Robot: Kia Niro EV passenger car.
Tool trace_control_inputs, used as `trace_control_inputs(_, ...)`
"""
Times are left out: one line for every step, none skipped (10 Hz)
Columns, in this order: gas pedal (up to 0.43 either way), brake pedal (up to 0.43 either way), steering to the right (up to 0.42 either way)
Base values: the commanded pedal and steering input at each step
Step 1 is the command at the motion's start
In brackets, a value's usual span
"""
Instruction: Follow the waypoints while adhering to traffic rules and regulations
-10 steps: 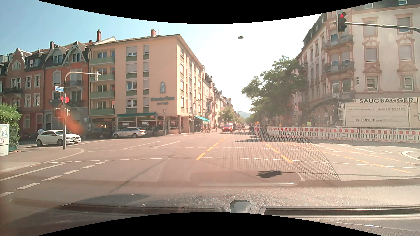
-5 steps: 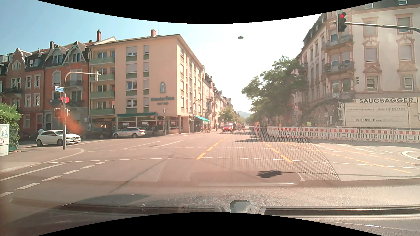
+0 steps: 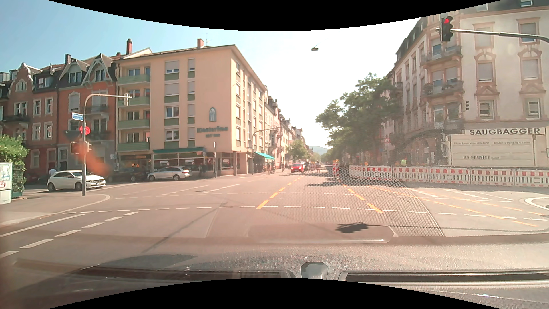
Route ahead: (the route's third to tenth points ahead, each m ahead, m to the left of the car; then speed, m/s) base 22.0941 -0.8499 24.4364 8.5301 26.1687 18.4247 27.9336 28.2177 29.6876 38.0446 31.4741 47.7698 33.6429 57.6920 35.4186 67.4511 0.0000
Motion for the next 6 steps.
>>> trace_control_inputs(0.000,0.244,0.016)
trace_control_inputs(0.000,0.238,0.016)
trace_control_inputs(0.000,0.238,0.016)
trace_control_inputs(0.000,0.238,0.016)
trace_control_inputs(0.000,0.238,0.016)
trace_control_inputs(0.000,0.238,0.016)
